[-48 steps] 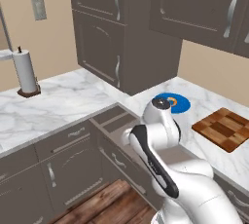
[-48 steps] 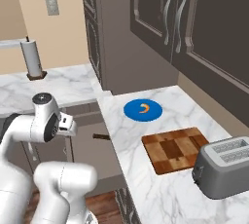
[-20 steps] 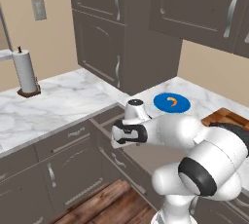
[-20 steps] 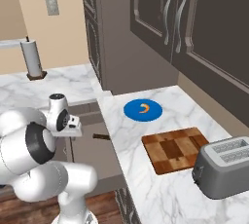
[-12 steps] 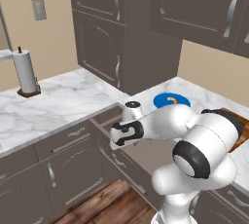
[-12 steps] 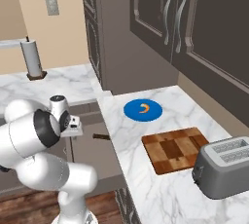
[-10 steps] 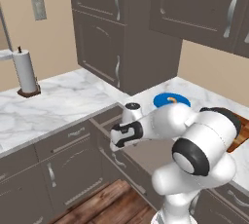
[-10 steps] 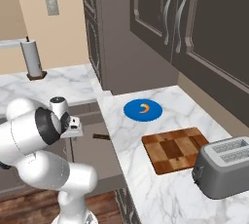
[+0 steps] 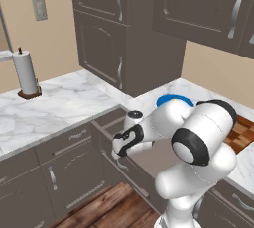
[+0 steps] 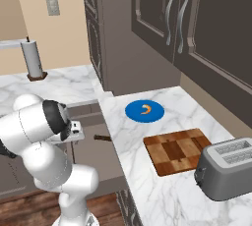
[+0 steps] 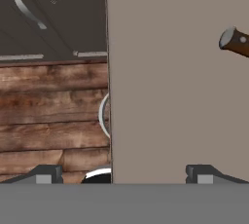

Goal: Pick up the knife from the drawer and place it on the cutting board. Then place the meat from the plate to the cutting board.

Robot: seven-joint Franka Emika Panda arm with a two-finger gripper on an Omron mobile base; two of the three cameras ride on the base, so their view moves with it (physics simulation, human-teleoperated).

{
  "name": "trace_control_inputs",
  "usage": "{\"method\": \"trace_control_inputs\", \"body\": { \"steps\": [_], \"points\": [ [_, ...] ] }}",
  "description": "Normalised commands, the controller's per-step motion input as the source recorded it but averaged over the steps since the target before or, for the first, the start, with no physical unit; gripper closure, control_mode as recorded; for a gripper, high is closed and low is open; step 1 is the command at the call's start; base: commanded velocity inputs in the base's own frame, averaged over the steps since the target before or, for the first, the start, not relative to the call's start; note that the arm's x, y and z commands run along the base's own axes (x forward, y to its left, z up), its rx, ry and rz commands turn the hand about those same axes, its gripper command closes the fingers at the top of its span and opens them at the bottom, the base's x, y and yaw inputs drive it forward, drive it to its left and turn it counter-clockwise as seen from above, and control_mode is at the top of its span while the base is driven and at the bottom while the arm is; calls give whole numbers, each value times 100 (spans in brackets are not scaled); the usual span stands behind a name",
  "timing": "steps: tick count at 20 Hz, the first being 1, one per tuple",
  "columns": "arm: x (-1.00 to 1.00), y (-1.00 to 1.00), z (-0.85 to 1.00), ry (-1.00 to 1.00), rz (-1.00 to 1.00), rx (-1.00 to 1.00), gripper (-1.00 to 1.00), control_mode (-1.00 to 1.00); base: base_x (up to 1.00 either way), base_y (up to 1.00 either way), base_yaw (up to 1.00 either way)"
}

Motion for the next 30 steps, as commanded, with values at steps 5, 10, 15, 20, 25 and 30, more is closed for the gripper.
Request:
{"method": "trace_control_inputs", "body": {
  "steps": [5, 10, 15, 20, 25, 30],
  "points": [
    [13, 3, -30, 0, 6, 0, -100, -100, 0, 0, 0],
    [13, 1, -49, 0, 6, 0, -100, -100, 0, 0, 0],
    [-1, 54, -34, 0, 3, 0, -100, -100, 0, 0, 0],
    [-25, 100, -3, 0, 0, 0, -100, -100, 0, 0, 0],
    [-38, 100, -7, 1, 0, 0, -100, -100, 0, 0, 0],
    [-39, 100, -22, 7, 0, 0, -100, -100, 0, 0, 0]
  ]
}}
